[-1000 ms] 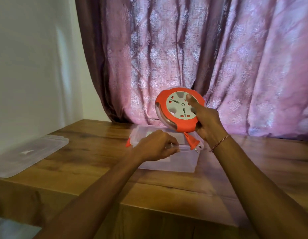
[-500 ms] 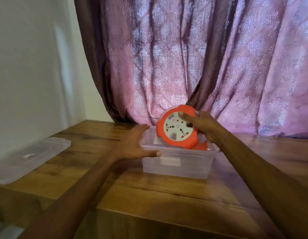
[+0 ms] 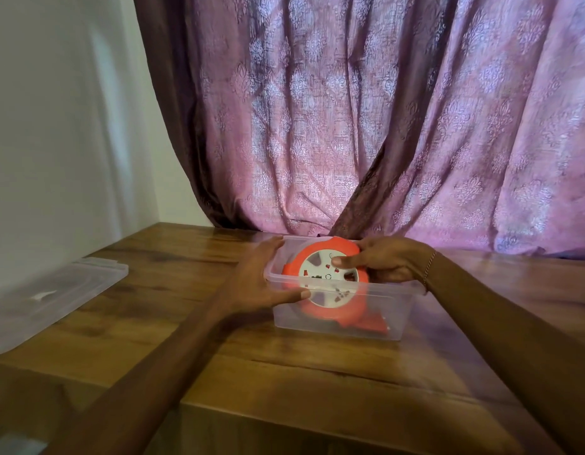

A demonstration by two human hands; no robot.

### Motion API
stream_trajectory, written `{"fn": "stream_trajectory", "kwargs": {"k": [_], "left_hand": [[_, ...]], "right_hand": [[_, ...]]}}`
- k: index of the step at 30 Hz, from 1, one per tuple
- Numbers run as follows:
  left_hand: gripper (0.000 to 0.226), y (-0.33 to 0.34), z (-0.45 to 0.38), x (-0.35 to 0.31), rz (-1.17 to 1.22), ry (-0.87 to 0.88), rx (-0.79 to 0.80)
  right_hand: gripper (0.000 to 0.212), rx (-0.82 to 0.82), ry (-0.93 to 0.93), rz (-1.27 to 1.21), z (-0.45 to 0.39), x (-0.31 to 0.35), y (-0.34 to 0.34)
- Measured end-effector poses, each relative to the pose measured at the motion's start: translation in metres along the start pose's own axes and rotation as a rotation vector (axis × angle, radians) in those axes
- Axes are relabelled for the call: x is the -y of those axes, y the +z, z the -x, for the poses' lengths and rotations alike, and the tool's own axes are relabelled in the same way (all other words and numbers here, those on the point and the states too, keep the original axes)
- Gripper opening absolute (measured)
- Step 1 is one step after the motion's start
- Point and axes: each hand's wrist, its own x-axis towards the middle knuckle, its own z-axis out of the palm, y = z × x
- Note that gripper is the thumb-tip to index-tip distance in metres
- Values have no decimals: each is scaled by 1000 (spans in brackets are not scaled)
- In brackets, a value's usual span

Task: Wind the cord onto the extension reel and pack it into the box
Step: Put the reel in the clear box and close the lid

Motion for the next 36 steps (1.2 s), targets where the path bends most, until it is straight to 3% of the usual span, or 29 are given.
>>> {"fn": "stream_trajectory", "kwargs": {"k": [3, 8, 11, 13, 14, 17, 20, 22, 29, 33, 36], "left_hand": [[96, 2, 3, -3, -27, -18, -11], [125, 1, 3, -6, -14, -81, 24], [132, -9, 5, -6, 64, -83, 65], [134, -21, 10, -2, 101, -105, 45], [134, -29, 13, 0, 104, -123, 21], [122, -58, 24, 9, 162, -191, -79], [120, -96, 46, 25, 177, -310, -218], [131, -122, 65, 39, 101, -413, -296], [97, -195, 144, 84, -273, -655, -485], [80, -213, 179, 102, -474, -811, -592], [86, -222, 194, 106, -571, -972, -654]], "right_hand": [[45, -71, -54, 376, 0, -3, 6], [44, -176, -67, 810, 6, 2, 12], [53, -536, -139, 1146, 10, 13, 17], [52, -776, -298, 1161, 10, 26, 25], [51, -810, -375, 1113, 8, 33, 31], [47, -639, -545, 946, -7, 58, 65], [46, -514, -546, 960, -37, 77, 114], [47, -424, -524, 982, -60, 90, 149], [61, -49, -545, 1040, -139, 127, 272], [69, 24, -528, 987, -185, 139, 321], [68, 27, -516, 927, -217, 142, 346]]}}
